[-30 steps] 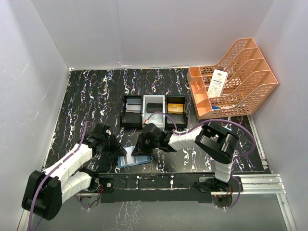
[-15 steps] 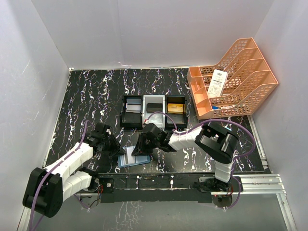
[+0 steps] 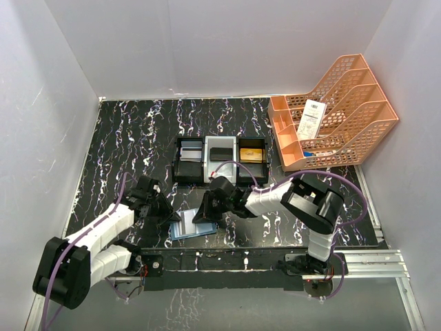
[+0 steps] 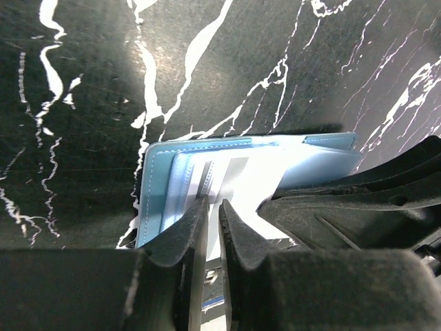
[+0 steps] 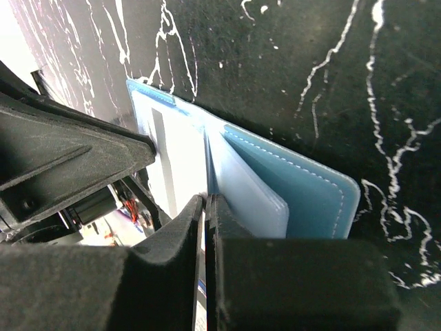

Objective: Take the credit cards out of the card holder

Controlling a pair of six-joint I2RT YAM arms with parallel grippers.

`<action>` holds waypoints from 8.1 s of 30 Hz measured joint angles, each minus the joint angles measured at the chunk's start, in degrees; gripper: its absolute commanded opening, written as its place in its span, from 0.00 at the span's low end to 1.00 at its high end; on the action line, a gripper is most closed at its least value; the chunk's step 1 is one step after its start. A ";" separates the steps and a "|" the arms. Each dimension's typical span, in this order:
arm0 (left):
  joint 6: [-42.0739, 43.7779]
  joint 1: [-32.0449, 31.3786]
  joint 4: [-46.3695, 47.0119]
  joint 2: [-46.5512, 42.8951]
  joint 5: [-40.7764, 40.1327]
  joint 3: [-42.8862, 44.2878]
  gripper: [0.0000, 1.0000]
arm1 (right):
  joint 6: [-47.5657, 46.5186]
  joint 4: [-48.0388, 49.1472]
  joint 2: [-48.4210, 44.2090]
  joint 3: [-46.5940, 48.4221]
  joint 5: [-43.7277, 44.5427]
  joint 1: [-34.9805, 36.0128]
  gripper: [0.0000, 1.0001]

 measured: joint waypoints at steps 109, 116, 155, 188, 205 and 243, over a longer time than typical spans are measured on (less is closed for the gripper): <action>3.45 -10.38 5.64 10.71 4.39 4.42 0.13 | -3.39 5.44 -2.99 -7.08 -11.28 -7.48 0.02; 3.52 -10.45 5.86 10.38 4.35 4.17 0.13 | -3.23 5.03 -5.33 -7.63 -10.49 -7.41 0.05; 5.29 -10.47 5.57 10.60 4.48 4.52 0.11 | -1.27 5.95 -3.15 -7.34 -8.52 -5.86 0.23; 5.40 -10.47 5.51 10.60 4.46 4.52 0.11 | -4.98 -2.45 -8.41 -5.51 -4.02 -5.79 0.00; 7.32 -10.47 -3.13 8.15 0.46 9.73 0.23 | -8.02 -7.93 -12.50 -4.79 -0.13 -5.81 0.00; 18.14 -10.47 -18.03 -3.93 -25.73 24.79 0.99 | -25.64 -1.38 -30.36 -7.23 6.40 -5.73 0.00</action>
